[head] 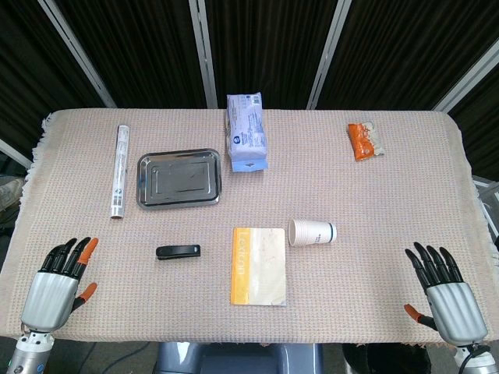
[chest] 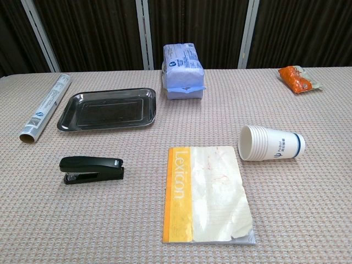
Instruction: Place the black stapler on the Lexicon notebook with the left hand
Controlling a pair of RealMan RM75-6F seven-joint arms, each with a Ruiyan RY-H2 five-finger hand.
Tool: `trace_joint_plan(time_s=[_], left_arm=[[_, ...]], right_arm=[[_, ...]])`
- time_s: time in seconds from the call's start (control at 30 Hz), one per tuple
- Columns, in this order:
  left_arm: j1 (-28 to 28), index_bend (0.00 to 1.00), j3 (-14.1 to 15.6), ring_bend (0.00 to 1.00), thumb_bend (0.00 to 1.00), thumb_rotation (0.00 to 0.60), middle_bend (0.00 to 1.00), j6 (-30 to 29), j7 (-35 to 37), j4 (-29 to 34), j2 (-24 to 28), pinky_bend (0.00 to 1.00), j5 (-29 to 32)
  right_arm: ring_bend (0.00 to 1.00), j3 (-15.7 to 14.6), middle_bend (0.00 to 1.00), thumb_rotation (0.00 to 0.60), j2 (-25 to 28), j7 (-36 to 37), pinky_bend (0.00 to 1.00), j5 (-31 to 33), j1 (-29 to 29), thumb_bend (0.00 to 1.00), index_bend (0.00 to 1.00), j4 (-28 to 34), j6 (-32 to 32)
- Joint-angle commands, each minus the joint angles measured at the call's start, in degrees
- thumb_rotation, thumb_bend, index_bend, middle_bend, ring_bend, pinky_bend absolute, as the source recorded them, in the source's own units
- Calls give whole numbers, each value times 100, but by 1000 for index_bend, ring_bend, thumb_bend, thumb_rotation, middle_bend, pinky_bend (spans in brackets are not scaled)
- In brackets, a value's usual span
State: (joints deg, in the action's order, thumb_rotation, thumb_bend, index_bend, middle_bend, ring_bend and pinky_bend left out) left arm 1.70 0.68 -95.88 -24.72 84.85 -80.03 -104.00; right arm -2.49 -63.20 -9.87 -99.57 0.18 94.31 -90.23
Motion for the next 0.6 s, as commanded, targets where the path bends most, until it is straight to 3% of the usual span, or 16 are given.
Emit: trace_joint_plan(time_s=[0.03,0.33,0.6], left_arm=[[-24,77,29,129,138,600,148,-17,-62,15,-12,222,-25],[-41,75,89,131,124,600,144,190,-633,175,-136,242,-22],[388,111,-432,183,123,600,167,1141,-982,242,-395,285,907]], right_arm=[[0,-16,0,600,-12,-14,0,-46,-5,30,0,-21,-18],[0,87,0,600,-135,-163,0,125,120,31,0,-18,219],[0,92,0,600,-153,-180,0,143,227,32,0,3,395]])
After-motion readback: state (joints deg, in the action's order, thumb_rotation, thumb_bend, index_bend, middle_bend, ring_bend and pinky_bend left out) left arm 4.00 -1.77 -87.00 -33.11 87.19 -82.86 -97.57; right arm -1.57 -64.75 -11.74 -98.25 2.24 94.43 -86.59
